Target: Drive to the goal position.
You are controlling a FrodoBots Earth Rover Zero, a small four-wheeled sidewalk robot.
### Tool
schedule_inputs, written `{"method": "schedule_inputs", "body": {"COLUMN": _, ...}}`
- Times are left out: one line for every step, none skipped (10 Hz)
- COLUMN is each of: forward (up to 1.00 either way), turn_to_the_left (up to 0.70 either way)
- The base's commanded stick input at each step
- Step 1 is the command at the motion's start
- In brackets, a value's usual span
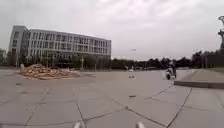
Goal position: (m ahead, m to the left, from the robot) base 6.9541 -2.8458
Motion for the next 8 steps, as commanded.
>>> {"method": "schedule_inputs", "body": {"forward": 0.85, "turn_to_the_left": 0.0}}
{"method": "schedule_inputs", "body": {"forward": 0.85, "turn_to_the_left": 0.0}}
{"method": "schedule_inputs", "body": {"forward": 0.85, "turn_to_the_left": 0.0}}
{"method": "schedule_inputs", "body": {"forward": 0.85, "turn_to_the_left": 0.0}}
{"method": "schedule_inputs", "body": {"forward": 0.85, "turn_to_the_left": 0.0}}
{"method": "schedule_inputs", "body": {"forward": 0.85, "turn_to_the_left": 0.0}}
{"method": "schedule_inputs", "body": {"forward": 0.85, "turn_to_the_left": 0.0}}
{"method": "schedule_inputs", "body": {"forward": 0.85, "turn_to_the_left": 0.0}}
